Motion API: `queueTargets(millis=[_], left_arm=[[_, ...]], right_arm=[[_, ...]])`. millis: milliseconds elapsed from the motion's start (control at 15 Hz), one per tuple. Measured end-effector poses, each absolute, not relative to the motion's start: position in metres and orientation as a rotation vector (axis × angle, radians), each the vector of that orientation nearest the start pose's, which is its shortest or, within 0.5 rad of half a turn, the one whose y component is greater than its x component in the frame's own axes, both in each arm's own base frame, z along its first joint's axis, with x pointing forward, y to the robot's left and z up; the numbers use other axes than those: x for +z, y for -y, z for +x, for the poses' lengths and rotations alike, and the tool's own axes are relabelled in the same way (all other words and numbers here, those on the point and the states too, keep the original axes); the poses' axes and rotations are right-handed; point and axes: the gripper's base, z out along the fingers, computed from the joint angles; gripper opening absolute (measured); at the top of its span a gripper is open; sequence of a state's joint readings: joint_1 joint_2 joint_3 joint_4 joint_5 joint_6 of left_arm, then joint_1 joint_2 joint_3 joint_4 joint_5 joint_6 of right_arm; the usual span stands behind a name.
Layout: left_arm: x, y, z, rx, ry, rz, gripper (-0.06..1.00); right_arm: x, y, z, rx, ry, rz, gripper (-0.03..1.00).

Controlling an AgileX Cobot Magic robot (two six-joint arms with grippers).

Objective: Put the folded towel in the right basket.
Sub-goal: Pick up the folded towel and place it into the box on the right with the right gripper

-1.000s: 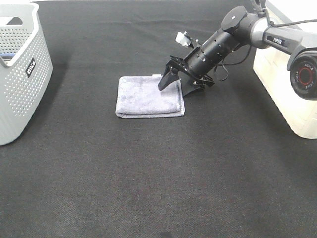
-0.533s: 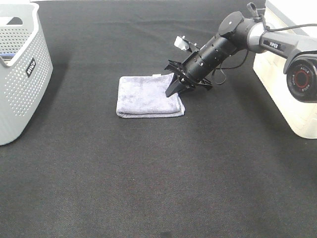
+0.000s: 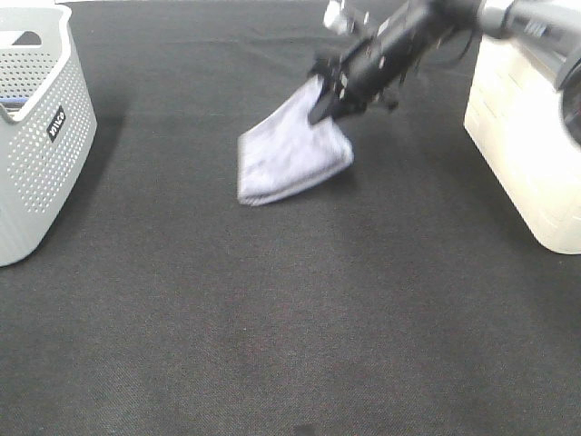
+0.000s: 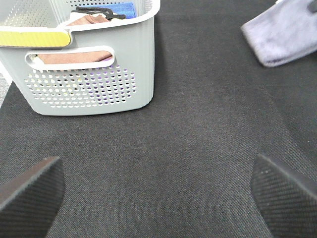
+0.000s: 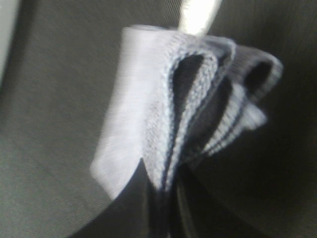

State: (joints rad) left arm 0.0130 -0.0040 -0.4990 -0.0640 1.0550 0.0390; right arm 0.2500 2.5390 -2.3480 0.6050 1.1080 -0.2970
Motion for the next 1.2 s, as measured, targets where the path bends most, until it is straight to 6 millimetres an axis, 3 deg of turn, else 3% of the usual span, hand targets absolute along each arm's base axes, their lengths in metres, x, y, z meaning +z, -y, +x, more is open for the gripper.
queueTargets(millis=[67, 400, 600, 867, 1200], left_arm=[[0.278, 0.005, -0.005, -0.044, -2.034, 0.029, 0.97], [0.278, 0.005, -0.005, -0.044, -2.034, 0.029, 0.97], [0.278, 0.005, -0.005, -0.044, -2.034, 0.029, 0.97], [0.278, 0.005, -0.005, -0.044, -2.034, 0.029, 0.97], [0.278, 0.005, -0.005, -0.044, -2.034, 0.029, 0.97]], right_arm=[[0.208, -0.175, 0.508, 0.74, -2.57, -0.519, 0.06], [0.308, -0.157, 0.48, 0.529, -2.433, -0.605, 0.06], [0.361, -0.125, 0.46, 0.424, -2.391, -0.554, 0.06], [0.406, -0.053, 0.446, 0.329, -2.341, -0.362, 0.06], [0.43, 0.037, 0.432, 0.197, -2.306, -0.122, 0.06]])
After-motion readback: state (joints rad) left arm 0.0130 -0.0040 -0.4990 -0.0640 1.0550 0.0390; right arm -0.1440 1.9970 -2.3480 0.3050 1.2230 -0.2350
